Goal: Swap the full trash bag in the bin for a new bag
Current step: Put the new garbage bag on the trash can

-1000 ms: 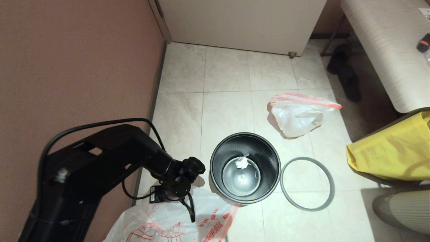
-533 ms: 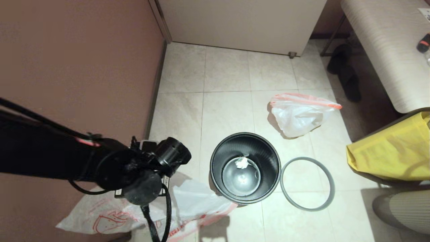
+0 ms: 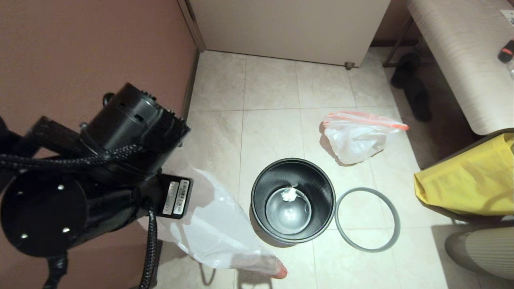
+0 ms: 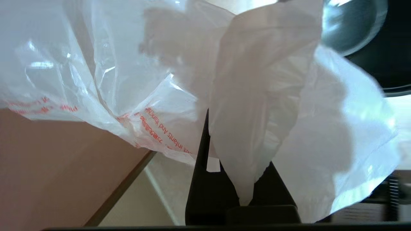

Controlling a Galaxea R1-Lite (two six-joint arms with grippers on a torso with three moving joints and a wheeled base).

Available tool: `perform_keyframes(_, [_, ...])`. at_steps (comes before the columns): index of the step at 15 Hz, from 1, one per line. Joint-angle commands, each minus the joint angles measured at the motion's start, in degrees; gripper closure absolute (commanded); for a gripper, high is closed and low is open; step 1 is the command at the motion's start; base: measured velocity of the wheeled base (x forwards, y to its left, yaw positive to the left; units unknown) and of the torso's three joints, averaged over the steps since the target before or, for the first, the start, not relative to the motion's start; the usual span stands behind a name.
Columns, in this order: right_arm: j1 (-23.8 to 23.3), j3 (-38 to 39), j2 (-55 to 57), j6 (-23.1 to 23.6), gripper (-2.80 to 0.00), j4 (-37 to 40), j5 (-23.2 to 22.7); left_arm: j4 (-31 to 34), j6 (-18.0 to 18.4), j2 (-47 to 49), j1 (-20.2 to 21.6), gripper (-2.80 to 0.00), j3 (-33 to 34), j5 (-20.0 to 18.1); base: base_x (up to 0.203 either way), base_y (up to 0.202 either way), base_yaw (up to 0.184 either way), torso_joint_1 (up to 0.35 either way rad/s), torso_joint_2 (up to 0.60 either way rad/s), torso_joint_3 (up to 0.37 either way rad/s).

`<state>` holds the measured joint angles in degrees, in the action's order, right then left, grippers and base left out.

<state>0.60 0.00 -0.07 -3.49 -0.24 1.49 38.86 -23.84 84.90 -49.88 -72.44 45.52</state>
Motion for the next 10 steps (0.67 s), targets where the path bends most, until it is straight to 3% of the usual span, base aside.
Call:
perform_keyframes(1, [0.0, 0.0, 0.1, 0.0, 0.00, 0.0, 0.0, 0.1, 0.7, 0.2, -3.2, 0.00, -6.0, -1.6, 0.000, 0.000, 0.000, 0.000, 0.00, 0.000])
perform_keyframes(5, [0.0, 0.0, 0.1, 0.0, 0.00, 0.0, 0.0, 0.3, 3.6, 6.6, -5.9, 0.00, -21.0, -11.3, 0.000, 0.000, 0.000, 0.000, 0.00, 0.000])
perform_keyframes(10, [0.0, 0.0, 0.1, 0.0, 0.00, 0.0, 0.0, 4.5, 3.6, 28.6, -4.2, 0.00, -36.3, -20.3, 0.000, 0.000, 0.000, 0.000, 0.00, 0.000])
